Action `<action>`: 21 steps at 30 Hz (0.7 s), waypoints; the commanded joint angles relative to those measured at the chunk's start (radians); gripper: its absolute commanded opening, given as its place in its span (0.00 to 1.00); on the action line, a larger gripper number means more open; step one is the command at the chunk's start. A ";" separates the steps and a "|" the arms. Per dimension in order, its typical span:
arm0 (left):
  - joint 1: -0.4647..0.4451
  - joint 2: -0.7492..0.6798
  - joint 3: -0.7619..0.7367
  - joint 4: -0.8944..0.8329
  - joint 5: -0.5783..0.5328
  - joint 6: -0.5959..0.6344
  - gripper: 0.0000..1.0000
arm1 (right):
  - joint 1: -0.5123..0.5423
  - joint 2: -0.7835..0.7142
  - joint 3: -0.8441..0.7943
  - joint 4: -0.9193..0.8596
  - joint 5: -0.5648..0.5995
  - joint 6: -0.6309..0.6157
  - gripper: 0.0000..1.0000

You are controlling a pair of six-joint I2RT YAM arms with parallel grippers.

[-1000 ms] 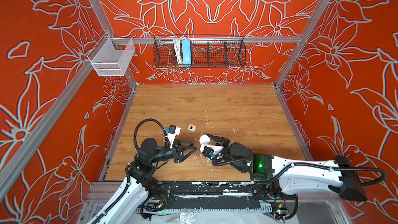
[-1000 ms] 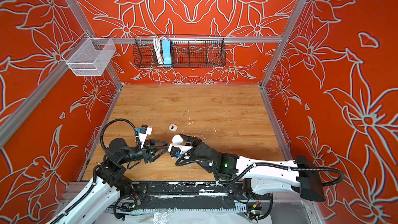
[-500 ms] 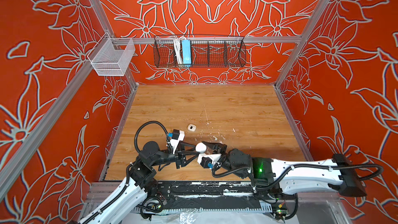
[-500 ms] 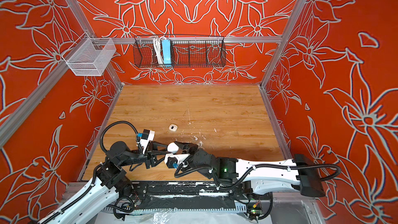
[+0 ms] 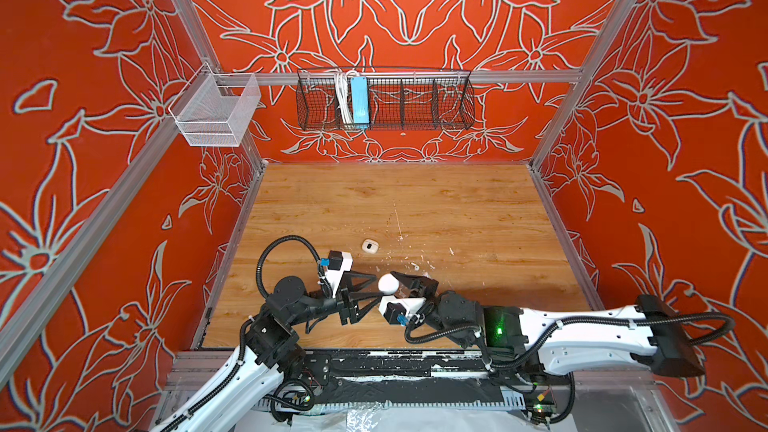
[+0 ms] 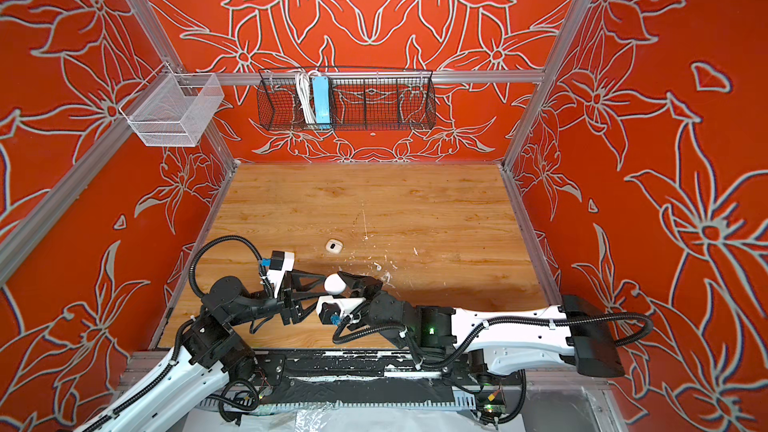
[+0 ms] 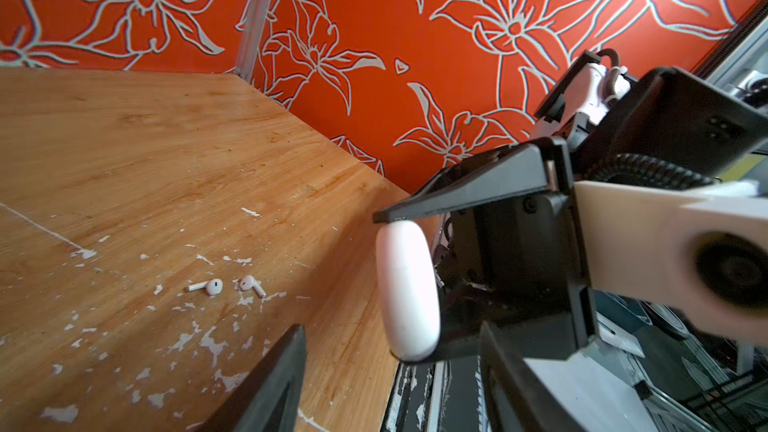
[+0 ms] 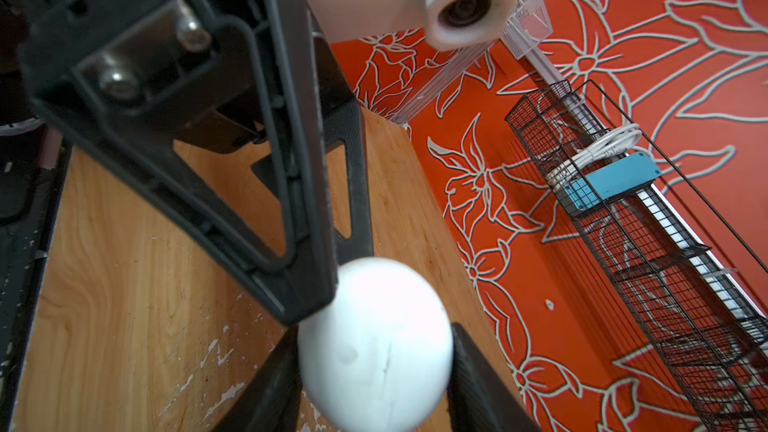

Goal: Insert the wireless bluetooth earbuds into the charging case
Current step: 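Close the left gripper on the round case while the right gripper releases it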

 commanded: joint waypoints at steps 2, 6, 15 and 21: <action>-0.004 0.005 0.004 0.023 0.020 -0.003 0.65 | -0.006 -0.016 -0.021 0.013 0.018 0.037 0.36; -0.004 0.050 0.019 0.045 0.071 -0.011 0.58 | -0.006 -0.011 -0.007 0.010 0.001 0.046 0.36; -0.005 0.088 0.026 0.068 0.080 -0.009 0.44 | -0.006 0.044 0.019 0.028 -0.012 0.039 0.36; -0.010 0.101 0.026 0.074 0.087 -0.008 0.36 | -0.007 0.067 0.035 0.035 -0.013 0.042 0.36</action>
